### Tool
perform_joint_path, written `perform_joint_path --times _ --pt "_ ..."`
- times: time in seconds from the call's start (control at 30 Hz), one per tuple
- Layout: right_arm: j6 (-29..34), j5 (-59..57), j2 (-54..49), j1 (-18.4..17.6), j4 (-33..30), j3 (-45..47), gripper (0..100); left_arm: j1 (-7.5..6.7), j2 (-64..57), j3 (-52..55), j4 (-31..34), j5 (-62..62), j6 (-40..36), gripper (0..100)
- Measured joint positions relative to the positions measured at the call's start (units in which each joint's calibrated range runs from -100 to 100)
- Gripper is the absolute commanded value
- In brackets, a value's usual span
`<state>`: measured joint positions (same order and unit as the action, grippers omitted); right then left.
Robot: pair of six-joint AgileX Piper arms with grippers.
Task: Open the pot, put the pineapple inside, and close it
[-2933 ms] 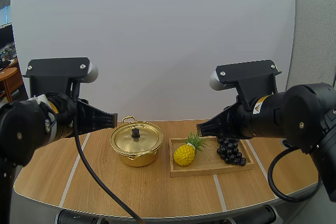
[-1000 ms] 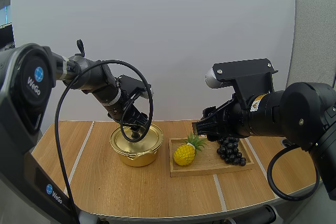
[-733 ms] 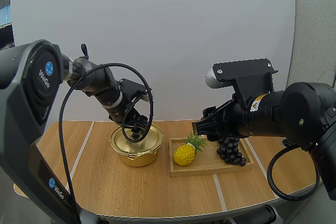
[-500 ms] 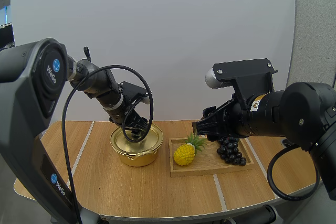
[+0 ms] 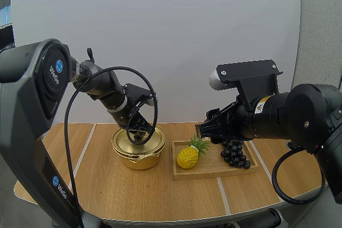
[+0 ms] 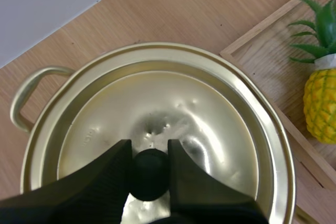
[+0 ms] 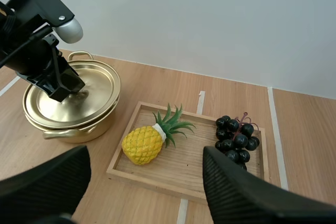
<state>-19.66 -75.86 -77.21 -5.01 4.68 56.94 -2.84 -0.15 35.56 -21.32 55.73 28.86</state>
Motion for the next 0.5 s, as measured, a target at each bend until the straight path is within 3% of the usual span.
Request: perform_joint_path --times 0.23,0.5 --pt "0.00 0.00 0.00 0.00 0.00 0.00 100 -0.07 -3.12 0.00 0.25 1.23 0.00 0" --pt "0.00 0.00 0.00 0.00 0.00 0.00 100 -0.07 -17.52 -2.80 0.25 3.39 0.00 0"
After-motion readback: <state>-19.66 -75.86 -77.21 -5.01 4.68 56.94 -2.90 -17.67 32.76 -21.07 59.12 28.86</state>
